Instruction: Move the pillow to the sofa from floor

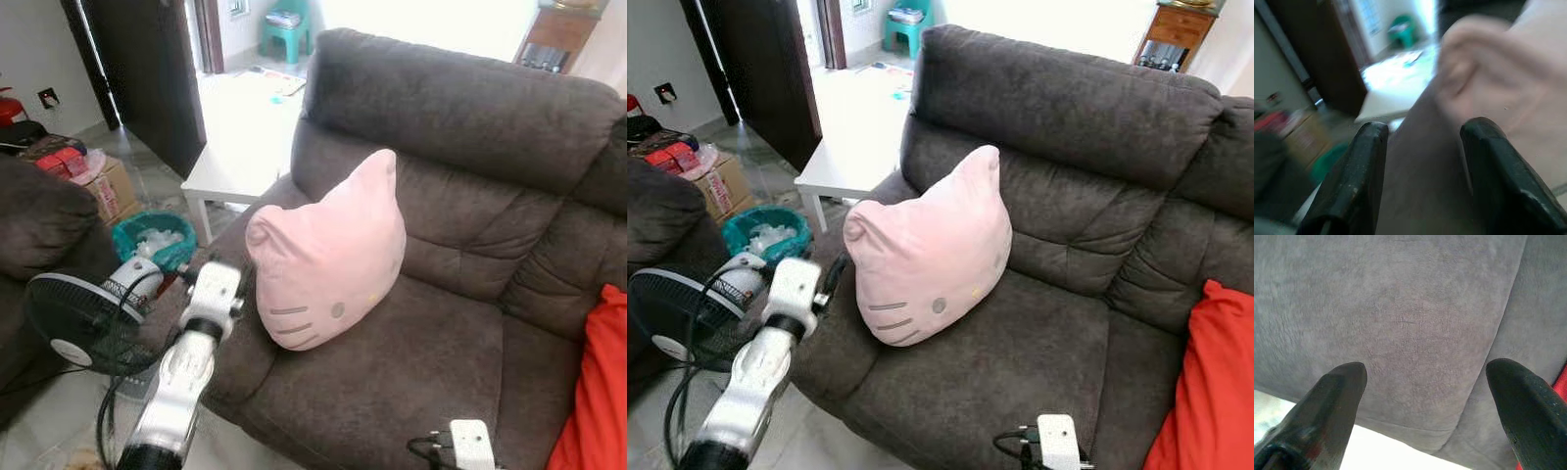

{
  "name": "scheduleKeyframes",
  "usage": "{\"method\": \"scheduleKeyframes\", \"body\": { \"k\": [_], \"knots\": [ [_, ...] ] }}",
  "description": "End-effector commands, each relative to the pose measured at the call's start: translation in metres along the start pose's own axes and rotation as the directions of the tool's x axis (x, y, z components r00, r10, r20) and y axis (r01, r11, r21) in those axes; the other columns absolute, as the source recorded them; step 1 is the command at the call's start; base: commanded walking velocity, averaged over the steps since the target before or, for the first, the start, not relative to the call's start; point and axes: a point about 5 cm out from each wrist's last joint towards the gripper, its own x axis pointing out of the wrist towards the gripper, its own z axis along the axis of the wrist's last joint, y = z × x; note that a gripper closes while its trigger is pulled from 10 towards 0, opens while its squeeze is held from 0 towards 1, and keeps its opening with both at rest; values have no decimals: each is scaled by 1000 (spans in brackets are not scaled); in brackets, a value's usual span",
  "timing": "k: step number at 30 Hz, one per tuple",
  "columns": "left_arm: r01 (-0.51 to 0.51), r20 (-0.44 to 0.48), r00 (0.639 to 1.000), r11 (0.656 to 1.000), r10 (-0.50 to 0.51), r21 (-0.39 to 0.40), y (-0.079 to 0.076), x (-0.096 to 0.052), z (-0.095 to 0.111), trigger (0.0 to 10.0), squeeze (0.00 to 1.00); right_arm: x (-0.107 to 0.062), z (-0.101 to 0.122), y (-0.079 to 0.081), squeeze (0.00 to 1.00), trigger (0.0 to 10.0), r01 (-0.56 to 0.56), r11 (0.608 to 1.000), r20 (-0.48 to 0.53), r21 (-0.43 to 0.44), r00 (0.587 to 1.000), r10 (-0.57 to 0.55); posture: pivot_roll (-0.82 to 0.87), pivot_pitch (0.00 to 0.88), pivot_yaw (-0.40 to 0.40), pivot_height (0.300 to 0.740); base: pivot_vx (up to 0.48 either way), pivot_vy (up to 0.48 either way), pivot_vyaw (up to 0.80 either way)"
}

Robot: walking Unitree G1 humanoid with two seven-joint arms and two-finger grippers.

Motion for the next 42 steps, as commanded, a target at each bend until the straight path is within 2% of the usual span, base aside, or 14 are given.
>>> {"method": "scheduleKeyframes", "body": {
  "k": [1, 3, 4, 6, 10, 12, 15, 22, 38, 42],
  "knots": [
    [-58, -5, 998, 998, 58, 25, 5, -3, -4, 10000, 0, 0, 0, -2, 0, 10000, 6, 996, -3, 84, 1000, -6, 84, 35, -95, 740, 0, 0, 0],
    [-99, -42, 994, 993, 102, 69, 10, -11, -14, 10000, 0, 0, 0, -4, 0, 10000, 8, 988, 0, 156, 1000, -8, 80, 30, -94, 740, 0, 0, 0],
    [-99, -42, 994, 993, 102, 69, 10, -11, -14, 10000, 0, 0, 0, -4, 0, 10000, 8, 988, 0, 156, 1000, -8, 80, 30, -94, 740, 0, 0, 0],
    [-126, -39, 991, 987, 130, 99, 15, -21, -15, 10000, 0, 1, 4, -10, 0, 10000, 28, 975, 12, 221, 999, -31, 84, 28, -93, 740, 0, 0, 0],
    [-136, -32, 990, 984, 140, 114, 19, -35, -16, 10000, 0, 2, 9, -15, 0, 10000, 41, 960, 23, 277, 999, -49, 97, 22, -81, 740, 0, 0, 0],
    [-107, -30, 993, 989, 110, 99, 16, -41, -16, 10000, 0, 3, 9, -14, 0, 10000, 36, 965, 21, 260, 999, -43, 99, 14, -74, 740, 0, 0, 0],
    [-91, -25, 995, 992, 93, 92, 13, -43, -16, 10000, 0, 3, 9, -12, 0, 10000, 25, 972, 15, 235, 999, -29, 94, 7, -68, 740, 0, 0, 0],
    [-89, -50, 995, 994, 92, 56, 9, -35, -18, 10000, 0, 3, 7, -6, 0, 10000, 4, 965, 12, 262, 1000, -7, 91, 0, -43, 740, 0, 0, 0],
    [-44, -51, 998, 998, 46, 51, 6, -31, -21, 10000, 0, 2, 3, 0, 0, 10000, -13, 963, -10, 268, 1000, 17, 87, 0, -14, 740, 0, 0, 0],
    [-30, -56, 998, 998, 33, 47, 4, -32, -22, 10000, 0, 2, 2, 1, 0, 10000, -24, 966, -11, 259, 1000, 28, 84, 0, -14, 740, -259, 0, 0]
  ]
}}
